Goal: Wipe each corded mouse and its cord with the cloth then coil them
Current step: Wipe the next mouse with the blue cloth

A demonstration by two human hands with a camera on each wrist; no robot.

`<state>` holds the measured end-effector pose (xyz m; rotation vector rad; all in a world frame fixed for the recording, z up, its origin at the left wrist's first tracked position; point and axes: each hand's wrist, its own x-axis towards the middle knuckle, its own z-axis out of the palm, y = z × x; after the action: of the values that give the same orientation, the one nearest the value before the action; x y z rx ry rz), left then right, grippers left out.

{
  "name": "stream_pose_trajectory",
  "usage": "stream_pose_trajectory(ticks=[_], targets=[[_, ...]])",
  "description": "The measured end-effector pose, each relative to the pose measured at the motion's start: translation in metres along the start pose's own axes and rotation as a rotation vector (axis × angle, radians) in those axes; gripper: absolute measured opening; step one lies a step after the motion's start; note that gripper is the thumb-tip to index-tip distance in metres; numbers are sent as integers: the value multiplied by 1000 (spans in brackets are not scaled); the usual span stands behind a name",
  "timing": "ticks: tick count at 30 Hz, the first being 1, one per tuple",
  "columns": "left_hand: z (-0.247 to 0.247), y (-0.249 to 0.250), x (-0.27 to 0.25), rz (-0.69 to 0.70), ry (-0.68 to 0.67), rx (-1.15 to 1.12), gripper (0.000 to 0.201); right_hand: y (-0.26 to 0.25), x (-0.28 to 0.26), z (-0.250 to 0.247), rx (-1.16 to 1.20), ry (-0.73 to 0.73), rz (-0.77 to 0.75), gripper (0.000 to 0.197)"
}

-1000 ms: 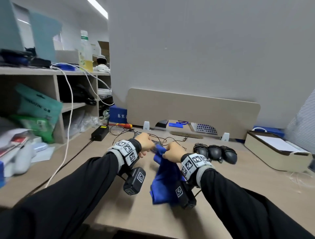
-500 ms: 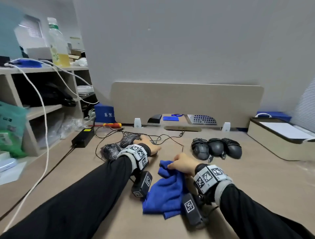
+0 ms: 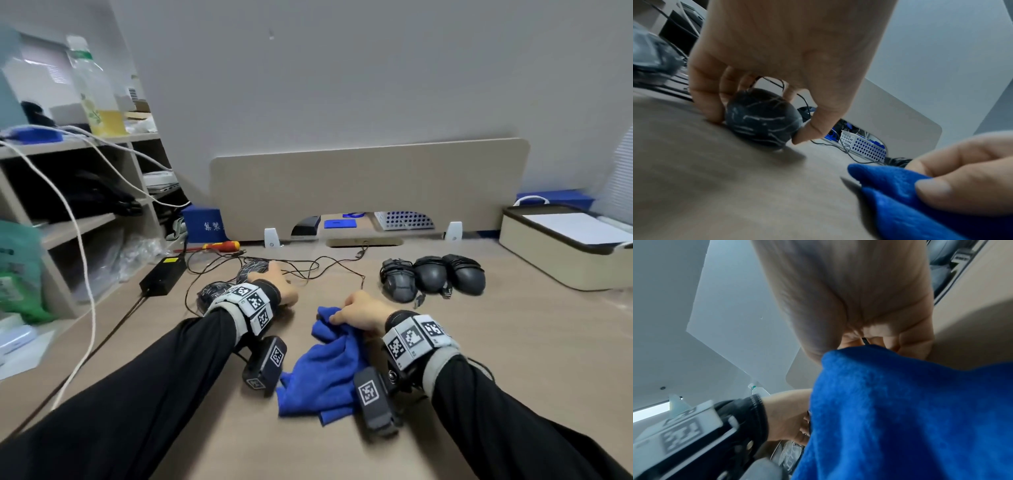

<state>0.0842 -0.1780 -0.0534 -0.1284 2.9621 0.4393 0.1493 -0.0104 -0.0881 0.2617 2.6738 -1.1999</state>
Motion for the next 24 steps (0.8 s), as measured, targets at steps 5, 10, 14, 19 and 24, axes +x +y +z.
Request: stream_pose_trajectory(ticks=[5,10,14,19,24], targets=[[-17,-31,-24,40,-48,-285,106,6,-4,1,148,32,26,26],[-32,-49,-59,-76,-371,-699,82,4,-7,3,287,64,14,31],[-30,-42,-70,-31,-564,-1051,60,9,-5,12,500,102,-43,14],[-4,-32,-66,69,-697,-1343,44,21,-18,7,961,61,-211,7],[16,-25,-53,42,-873,-1553,60,20,-20,-10,891,212,-368,17]])
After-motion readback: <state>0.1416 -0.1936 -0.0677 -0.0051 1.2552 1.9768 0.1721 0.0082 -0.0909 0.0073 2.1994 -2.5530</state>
